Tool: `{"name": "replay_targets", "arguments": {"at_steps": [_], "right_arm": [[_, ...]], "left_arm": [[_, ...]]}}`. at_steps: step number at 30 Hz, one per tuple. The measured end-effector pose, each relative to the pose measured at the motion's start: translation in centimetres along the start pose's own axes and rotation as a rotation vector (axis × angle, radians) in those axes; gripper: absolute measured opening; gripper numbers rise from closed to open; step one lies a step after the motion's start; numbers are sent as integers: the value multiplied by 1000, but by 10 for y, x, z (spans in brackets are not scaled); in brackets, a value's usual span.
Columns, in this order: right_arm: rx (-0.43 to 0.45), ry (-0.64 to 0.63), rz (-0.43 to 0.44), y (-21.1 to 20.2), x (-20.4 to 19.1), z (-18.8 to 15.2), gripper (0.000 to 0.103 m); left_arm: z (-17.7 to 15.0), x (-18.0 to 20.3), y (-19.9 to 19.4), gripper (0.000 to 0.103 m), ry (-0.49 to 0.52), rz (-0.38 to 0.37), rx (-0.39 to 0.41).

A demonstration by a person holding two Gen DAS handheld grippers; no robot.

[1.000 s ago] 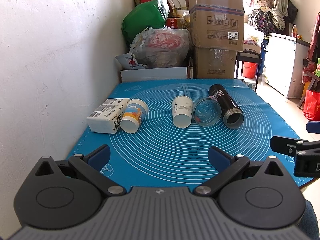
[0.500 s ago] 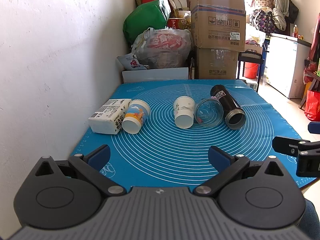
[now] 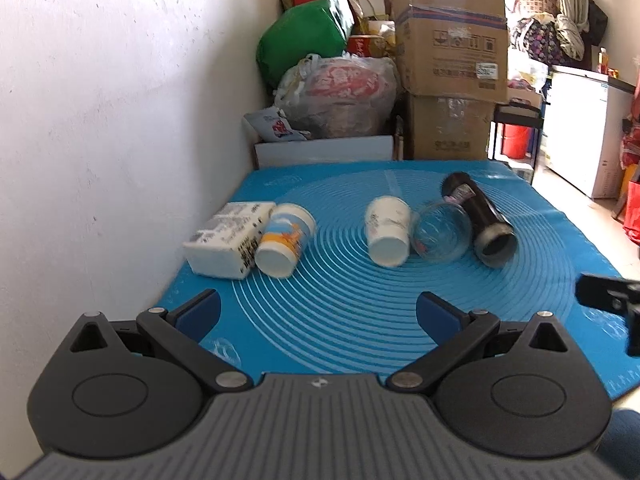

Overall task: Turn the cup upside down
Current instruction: 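Reach the left gripper to the beach-print paper cup and close on it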

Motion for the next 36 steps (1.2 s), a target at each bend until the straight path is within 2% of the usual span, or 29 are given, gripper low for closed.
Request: {"name": "replay_targets", "arguments": {"at_steps": [5,8,17,25,31,34,36], "right_arm": [[-4,19,3,22,8,3,103],[-7,30,-3,37,16,4,103],[-28,72,-19,77,36,3,103],[-65,100,-26,102,47,-10,103],[-84,117,-32,112,52,-20,103],[-93,123,-32,115,51,-23,103],[-96,125,-33,115,51,-24,103]], "left_arm": [[1,-13,41,102,21,72,25],[1,-18,64,102,37,85,39],[-1,-16,138,102,98,56,59],[-16,-13,199,102,140,53,0],[-28,-20,224,102,127,74,-46],[-30,-18,233,101,113,55,-73],[-31,-18,236,89,111,61,-86]]}}
Point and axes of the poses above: each gripper's, at about its wrist camera, not at the fingertips, and y roughly the way its jaws point, x to its right, z to its top, the point moved 8 cm from there along y, roughly the way its jaws point, and after that the axes turned 11 degrees about x, right-handed, at the moved point
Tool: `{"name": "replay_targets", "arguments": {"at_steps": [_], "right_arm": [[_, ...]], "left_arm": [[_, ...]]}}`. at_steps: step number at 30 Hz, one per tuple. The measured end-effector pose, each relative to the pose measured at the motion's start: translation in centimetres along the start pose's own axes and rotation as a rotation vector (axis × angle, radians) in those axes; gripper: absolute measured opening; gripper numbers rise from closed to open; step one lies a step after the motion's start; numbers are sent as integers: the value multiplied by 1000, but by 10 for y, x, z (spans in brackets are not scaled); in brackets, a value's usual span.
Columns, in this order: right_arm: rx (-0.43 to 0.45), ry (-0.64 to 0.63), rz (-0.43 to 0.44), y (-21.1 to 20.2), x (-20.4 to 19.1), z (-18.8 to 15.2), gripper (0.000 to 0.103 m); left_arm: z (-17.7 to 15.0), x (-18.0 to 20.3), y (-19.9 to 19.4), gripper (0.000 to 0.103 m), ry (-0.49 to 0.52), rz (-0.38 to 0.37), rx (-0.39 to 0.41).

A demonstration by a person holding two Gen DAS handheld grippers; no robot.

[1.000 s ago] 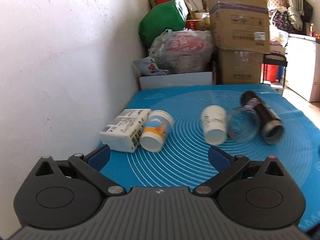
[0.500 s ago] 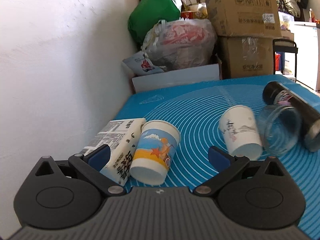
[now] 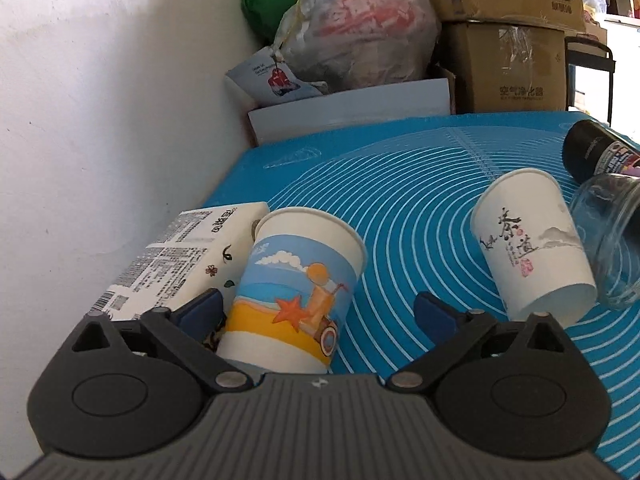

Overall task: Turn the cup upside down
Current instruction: 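Reach the left gripper to the beach-print paper cup and close on it, then lift the beach-print cup with the left gripper and carry it forward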

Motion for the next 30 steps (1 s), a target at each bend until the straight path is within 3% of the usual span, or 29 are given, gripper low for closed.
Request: {"name": "replay_targets", "arguments": {"at_steps": [2,7,17,30], "right_arm": [[0,1,1,0,0,0,103],[9,-4,-1,-4,-1,2,103],[20,-7,0,-15,-2,6,103],[12,-8,13,-41,-3,1,103]], "left_arm": [[-1,-3,4,77,1,20,-26],[0,-12,2,64,-20,29,-40],[12,-4,-52,63,-73,-5,-34],[-8,52,-146,64,-135,-131,-73]]}}
Point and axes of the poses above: each gripper's, at about its wrist camera, not at the fingertips, and y roughly the way its jaws point, x to its right, z to its top, the point moved 8 cm from there along y, roughly the way its jaws point, and after that the axes turned 11 degrees about x, right-handed, at the moved point
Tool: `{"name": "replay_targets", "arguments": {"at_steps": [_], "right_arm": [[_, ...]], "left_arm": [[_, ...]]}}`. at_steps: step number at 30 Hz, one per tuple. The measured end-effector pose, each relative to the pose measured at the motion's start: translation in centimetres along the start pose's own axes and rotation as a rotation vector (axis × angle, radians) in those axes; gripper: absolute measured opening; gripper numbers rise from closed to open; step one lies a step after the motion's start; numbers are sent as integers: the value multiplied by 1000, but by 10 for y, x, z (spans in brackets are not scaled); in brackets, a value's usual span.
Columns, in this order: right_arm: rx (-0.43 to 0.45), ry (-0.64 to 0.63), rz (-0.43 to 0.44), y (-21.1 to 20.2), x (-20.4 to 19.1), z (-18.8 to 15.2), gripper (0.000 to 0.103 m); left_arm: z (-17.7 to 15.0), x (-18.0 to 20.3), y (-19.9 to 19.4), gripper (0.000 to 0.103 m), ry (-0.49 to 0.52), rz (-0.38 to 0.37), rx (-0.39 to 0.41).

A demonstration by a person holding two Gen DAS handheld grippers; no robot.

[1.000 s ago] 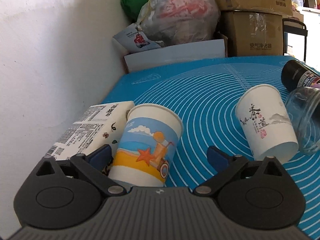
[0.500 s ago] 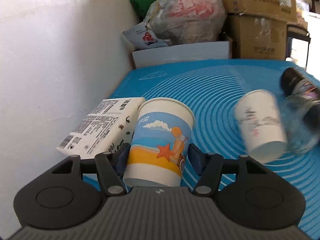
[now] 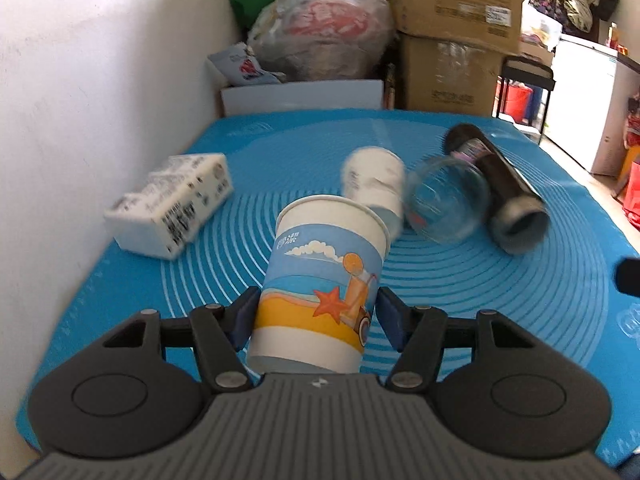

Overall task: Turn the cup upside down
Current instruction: 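Lift the beach-print cup with the left gripper and carry it forward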

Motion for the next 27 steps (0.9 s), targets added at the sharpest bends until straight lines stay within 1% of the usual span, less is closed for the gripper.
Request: {"name": "replay_targets", "arguments": {"at_steps": [6,11,15,16,18,19,21,24,25,26,27], "right_arm": [[-26,-8,7,-6,-1,-10,103],[-41,-9,5,-8,3,-16,103],[-45,-7,3,-9,3,-17,103],[-46,-7,3,-9,3,-17,103],[-47,-8,4,-9,2,-18,103],[-48,-8,5,-9,2,-17,103],[-47,-10,6,-9,1,-17,103],[-47,-13,7,-9,0,-17,103],[-47,-14,7,-9,-1,-17,103],[-46,-14,7,-10,-1,-17,103],[-46,-14,7,-10,-1,-17,103]], "left_arm": [[-21,13,2,64,-6,-14,-53],[-32,17,10,64,-5,-3,-89],[-35,16,11,65,-6,6,-86],[-35,16,11,66,-9,4,-87],[-35,15,10,76,-18,4,-87],[-34,15,10,83,-18,10,-84],[-33,15,9,83,-3,28,-82],[-33,14,10,84,-1,23,-95],[-34,14,10,86,-4,23,-96],[-33,14,9,90,-5,23,-94],[-33,13,8,92,-5,25,-87]]}}
Point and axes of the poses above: each gripper's, at about its wrist camera, not at the fingertips, and y roughly the way its jaws point, x to its right, z to its top, the point moved 8 cm from there along y, roughly the way its jaws point, and after that the axes turned 11 degrees about x, right-handed, at the moved point
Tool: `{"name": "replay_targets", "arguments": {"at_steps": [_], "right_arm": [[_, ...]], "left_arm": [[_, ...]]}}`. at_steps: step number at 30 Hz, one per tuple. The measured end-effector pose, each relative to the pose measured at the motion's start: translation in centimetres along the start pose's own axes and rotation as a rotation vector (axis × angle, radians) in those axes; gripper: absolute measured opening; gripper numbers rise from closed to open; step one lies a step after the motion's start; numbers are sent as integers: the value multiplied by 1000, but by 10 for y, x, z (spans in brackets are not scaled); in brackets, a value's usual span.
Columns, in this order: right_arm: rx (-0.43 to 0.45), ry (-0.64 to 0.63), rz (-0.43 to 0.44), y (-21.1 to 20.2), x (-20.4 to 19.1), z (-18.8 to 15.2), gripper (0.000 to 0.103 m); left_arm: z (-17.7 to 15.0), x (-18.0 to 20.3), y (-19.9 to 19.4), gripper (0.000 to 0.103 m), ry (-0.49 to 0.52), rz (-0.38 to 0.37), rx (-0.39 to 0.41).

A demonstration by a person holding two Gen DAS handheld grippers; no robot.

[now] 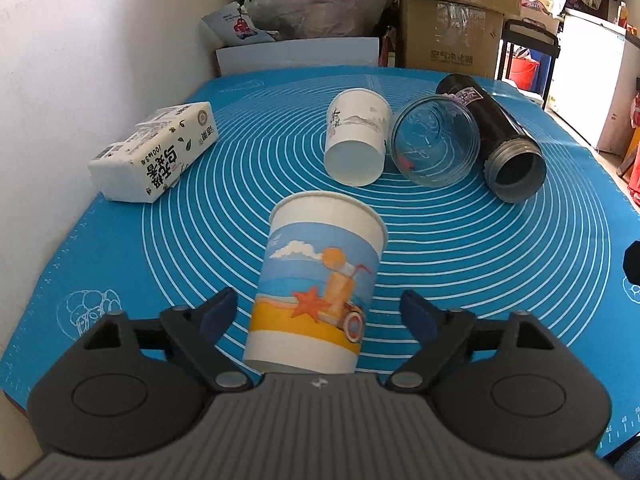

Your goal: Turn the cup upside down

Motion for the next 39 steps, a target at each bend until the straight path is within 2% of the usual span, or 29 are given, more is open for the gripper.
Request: {"name": "replay_targets", "arguments": {"at_steps": [17,24,33,36,39], "right_arm": [[4,-27,10,-3,-8,6,103],[3,-134,33,-1,-23,19,103],[-5,-446,120,18,-82,51,103],[-34,-620,173,28,-115,53,103],[-58,-853,235,36,-156,49,103]], "left_arm": [[10,-7,-7,93,6,4,47],[24,-23,-20,93,-21,30,108],[41,-66,-51,97,-69,87,193],[39,-86,-59,97,-96,114,200],[32,-109,-69,97,-127,165,208]]}}
Point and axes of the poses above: each gripper's, at about its wrist camera, not at the fingertips, and y roughly the way its jaws point, x to its right, z to its top, the point moved 8 cm from there along y, roughly the way its jaws point, and after that the axes turned 11 degrees about x, right-handed, at the moved point
